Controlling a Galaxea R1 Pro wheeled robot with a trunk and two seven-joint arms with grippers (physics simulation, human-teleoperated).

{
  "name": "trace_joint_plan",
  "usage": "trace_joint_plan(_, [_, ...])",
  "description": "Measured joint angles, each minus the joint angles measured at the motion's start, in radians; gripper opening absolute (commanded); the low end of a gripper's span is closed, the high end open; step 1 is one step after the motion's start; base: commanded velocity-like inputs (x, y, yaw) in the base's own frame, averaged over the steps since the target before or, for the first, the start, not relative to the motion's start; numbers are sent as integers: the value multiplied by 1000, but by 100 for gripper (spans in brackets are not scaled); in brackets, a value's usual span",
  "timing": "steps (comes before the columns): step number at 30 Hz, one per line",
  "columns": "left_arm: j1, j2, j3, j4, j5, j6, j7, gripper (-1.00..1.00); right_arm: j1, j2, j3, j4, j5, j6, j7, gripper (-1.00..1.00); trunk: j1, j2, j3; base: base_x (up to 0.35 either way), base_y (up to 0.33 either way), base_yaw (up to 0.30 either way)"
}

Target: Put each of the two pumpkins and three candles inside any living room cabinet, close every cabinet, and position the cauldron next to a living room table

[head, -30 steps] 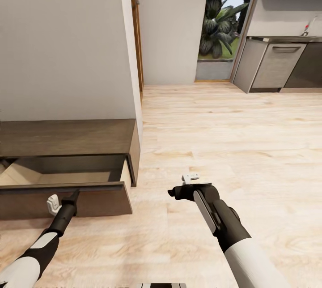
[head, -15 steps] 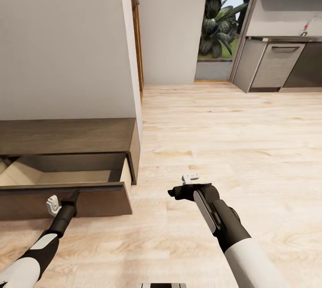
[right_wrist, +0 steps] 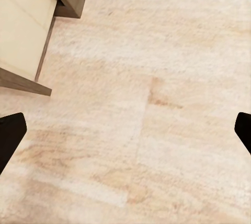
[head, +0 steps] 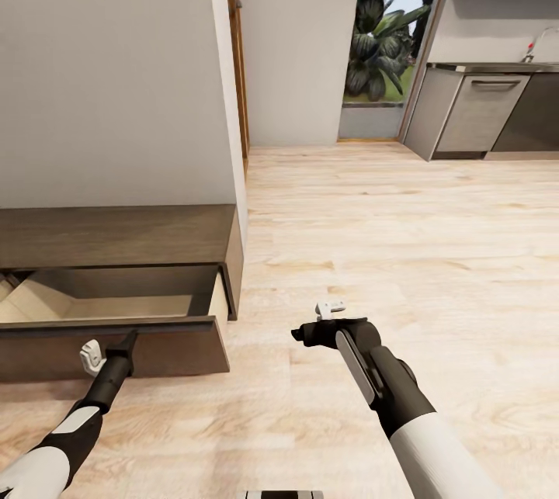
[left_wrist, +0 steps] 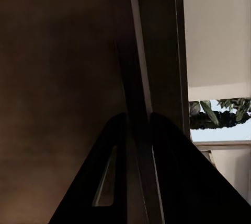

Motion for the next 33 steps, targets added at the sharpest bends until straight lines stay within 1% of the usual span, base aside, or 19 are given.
trace_joint_plan(16, [0, 0, 0, 0, 0, 0, 0, -100, 0, 0, 0, 0, 0, 0, 0, 100, 0, 0, 0, -4, 0, 0])
trace_joint_plan(21, [0, 0, -14, -38, -6, 2, 57, -100, 0, 0, 0, 0, 0, 0, 0, 100, 0, 0, 0, -140, 0, 0])
trace_joint_plan(30, [0, 0, -12, -26, -5, 2, 38, -100, 0, 0, 0, 0, 0, 0, 0, 100, 0, 0, 0, -195, 0, 0])
trace_joint_plan(33, [0, 0, -5, -5, -2, 1, 6, -100, 0, 0, 0, 0, 0, 0, 0, 100, 0, 0, 0, -65, 0, 0])
